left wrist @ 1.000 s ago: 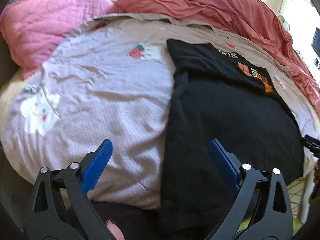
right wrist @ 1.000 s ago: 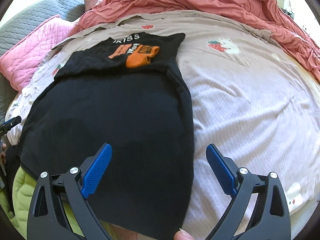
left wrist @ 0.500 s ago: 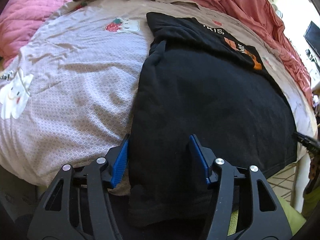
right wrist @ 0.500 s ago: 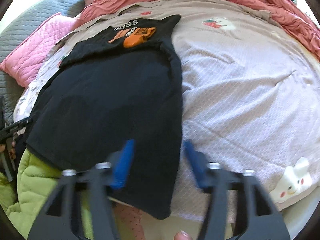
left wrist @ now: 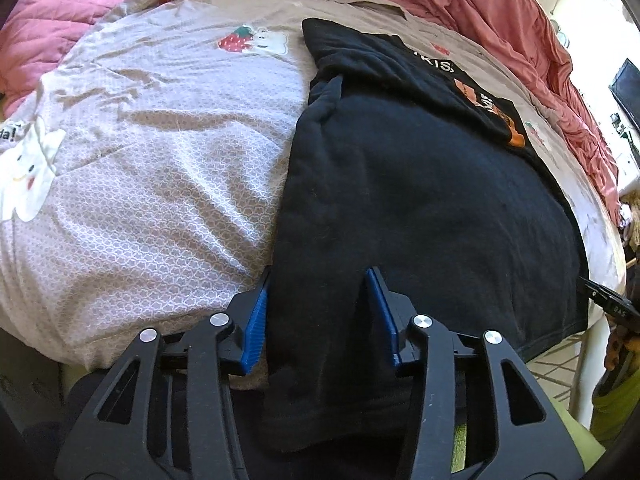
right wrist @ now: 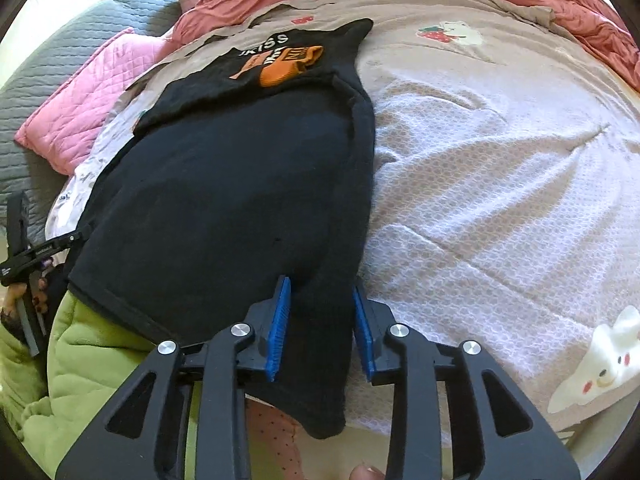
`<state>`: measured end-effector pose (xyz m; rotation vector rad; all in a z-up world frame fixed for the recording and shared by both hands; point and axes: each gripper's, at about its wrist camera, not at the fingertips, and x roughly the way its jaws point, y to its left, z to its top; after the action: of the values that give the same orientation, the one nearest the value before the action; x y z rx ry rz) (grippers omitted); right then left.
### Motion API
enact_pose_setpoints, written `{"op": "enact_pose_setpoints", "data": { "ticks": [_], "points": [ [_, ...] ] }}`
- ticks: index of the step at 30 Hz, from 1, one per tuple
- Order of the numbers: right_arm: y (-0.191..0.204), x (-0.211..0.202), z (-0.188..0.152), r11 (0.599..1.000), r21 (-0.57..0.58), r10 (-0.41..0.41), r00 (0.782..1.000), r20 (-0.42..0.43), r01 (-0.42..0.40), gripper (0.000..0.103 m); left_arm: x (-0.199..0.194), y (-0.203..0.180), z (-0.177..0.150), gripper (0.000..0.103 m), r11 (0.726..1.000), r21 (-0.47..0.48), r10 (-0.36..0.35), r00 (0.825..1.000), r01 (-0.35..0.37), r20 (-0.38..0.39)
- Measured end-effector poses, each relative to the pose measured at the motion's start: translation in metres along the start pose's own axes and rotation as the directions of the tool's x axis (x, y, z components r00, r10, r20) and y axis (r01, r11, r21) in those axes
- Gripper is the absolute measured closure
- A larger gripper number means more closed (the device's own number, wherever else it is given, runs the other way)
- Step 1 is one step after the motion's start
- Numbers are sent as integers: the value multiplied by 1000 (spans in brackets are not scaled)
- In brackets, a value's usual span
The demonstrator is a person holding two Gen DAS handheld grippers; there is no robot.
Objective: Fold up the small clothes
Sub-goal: 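Close both tools on the shirt hem and lift it, then carry the hem with both tools up over the body toward the collar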
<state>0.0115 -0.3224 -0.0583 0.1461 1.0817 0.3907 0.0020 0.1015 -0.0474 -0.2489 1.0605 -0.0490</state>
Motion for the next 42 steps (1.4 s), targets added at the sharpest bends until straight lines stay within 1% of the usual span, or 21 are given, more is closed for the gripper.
{"op": "enact_pose_setpoints", "data": {
  "ticks": [1, 2, 3, 4, 6, 9, 11, 15, 16, 19, 23, 26, 29, 31, 33, 36, 38, 39, 40, 41, 42],
  "points": [
    [0, -1, 1, 1000, 1, 7, 1000, 5, -7, 76, -1, 0, 0, 72, 1000, 1, 4, 1000, -4, 7],
    [0, -2, 2, 1000, 1, 15, 1000, 10, -15, 80, -2, -1, 0, 79, 1000, 4, 8, 1000, -8, 17],
    [0, -5, 3, 1000, -3, 26, 999, 20, -26, 92, -4, -1, -1, 87, 1000, 3, 14, 999, -14, 29],
    [-1, -7, 4, 999, -4, 35, 999, 31, -35, 94, -6, -1, -1, 90, 1000, 2, 18, 999, -18, 37],
    [-4, -14, 6, 998, 5, 65, 996, 56, -66, 95, -12, -2, 0, 97, 1000, 4, 19, 998, -20, 55],
    [-7, -24, 12, 994, 19, 106, 989, 103, -108, 95, -22, -7, 2, 99, 1000, 20, 14, 996, -16, 84],
    [-6, -31, 19, 990, 21, 132, 981, 139, -137, 95, -33, -11, 6, 100, 999, 24, -26, 993, 23, 114],
    [-3, -43, 46, 981, -8, 189, 953, 239, -193, 95, -47, -7, 25, 100, 994, -13, -109, 982, 112, 156],
    [-3, -45, 53, 980, -12, 197, 945, 261, -201, 95, -50, -4, 35, 100, 991, -30, -126, 978, 133, 167],
    [-6, -43, 82, 978, -5, 197, 926, 322, -207, 95, -49, 3, 61, 100, 989, -63, -118, 974, 132, 194],
    [-21, -33, 122, 978, 41, 176, 910, 376, -206, 95, -42, 12, 100, 100, 982, -108, -130, 968, 155, 213],
    [-26, -21, 145, 985, 48, 138, 914, 381, -168, 95, -28, 11, 128, 100, 983, -115, -117, 971, 143, 208],
    [-33, 0, 165, 989, 75, 95, 930, 356, -129, 95, -4, 6, 157, 100, 986, -123, -85, 978, 109, 188],
    [-37, 18, 174, 990, 94, 65, 942, 328, -101, 95, 12, 6, 168, 99, 987, -133, -70, 982, 94, 173],
    [-42, 36, 179, 991, 116, 32, 954, 297, -70, 95, 33, 8, 175, 99, 987, -145, -53, 987, 75, 149],
    [-47, 57, 183, 988, 142, 16, 966, 257, -55, 95, 53, 15, 175, 97, 985, -162, -38, 991, 59, 131],
    [-48, 62, 183, 988, 149, 11, 970, 244, -49, 93, 57, 23, 169, 95, 977, -188, -68, 986, 96, 153],
    [-50, 62, 181, 986, 156, 19, 969, 244, -58, 91, 55, 25, 166, 92, 975, -192, -81, 983, 113, 165],
    [-49, 59, 179, 985, 156, 27, 968, 250, -68, 85, 49, 28, 161, 88, 972, -192, -96, 977, 133, 188],
    [-49, 54, 176, 985, 154, 36, 965, 260, -78, 80, 43, 30, 155, 74, 971, -195, -99, 973, 141, 210],
    [-48, 46, 171, 985, 152, 33, 960, 276, -78, 68, 38, 31, 150, 67, 969, -199, -102, 970, 147, 223]
  ]
}}
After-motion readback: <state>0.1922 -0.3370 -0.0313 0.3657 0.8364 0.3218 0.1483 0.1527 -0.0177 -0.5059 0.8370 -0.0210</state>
